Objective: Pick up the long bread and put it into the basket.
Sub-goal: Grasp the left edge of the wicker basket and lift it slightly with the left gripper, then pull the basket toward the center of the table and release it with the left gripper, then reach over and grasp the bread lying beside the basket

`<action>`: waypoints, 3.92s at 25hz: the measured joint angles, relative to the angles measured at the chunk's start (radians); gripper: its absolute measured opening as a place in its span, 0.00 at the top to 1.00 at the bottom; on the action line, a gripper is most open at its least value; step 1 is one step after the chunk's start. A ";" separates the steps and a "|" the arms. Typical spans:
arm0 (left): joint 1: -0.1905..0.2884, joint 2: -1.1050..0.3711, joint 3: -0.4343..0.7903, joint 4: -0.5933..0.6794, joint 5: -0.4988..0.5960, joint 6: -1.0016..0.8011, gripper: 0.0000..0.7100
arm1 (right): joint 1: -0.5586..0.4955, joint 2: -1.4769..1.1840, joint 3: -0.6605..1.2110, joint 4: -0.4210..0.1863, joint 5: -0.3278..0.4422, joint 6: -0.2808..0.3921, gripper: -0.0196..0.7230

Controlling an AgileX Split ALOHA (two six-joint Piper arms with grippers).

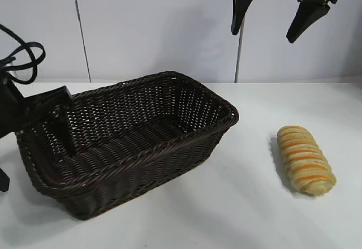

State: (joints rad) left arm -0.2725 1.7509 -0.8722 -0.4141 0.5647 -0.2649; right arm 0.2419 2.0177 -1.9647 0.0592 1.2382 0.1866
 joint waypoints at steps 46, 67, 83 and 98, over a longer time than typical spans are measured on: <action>-0.001 0.216 -0.649 0.059 0.458 0.274 0.86 | 0.000 -0.003 0.000 0.007 -0.002 -0.001 0.04; -0.001 0.396 -0.689 0.026 0.432 0.318 0.85 | 0.000 -0.003 0.000 0.008 0.000 -0.001 0.04; 0.037 0.291 -0.696 0.011 0.454 0.251 0.04 | 0.000 -0.003 0.000 0.008 0.000 -0.001 0.04; 0.069 0.031 -0.696 0.114 0.555 0.229 0.04 | 0.000 -0.003 0.000 0.008 0.001 -0.001 0.04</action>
State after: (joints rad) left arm -0.2039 1.7815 -1.5683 -0.3003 1.1199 -0.0357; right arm 0.2419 2.0147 -1.9647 0.0668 1.2387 0.1858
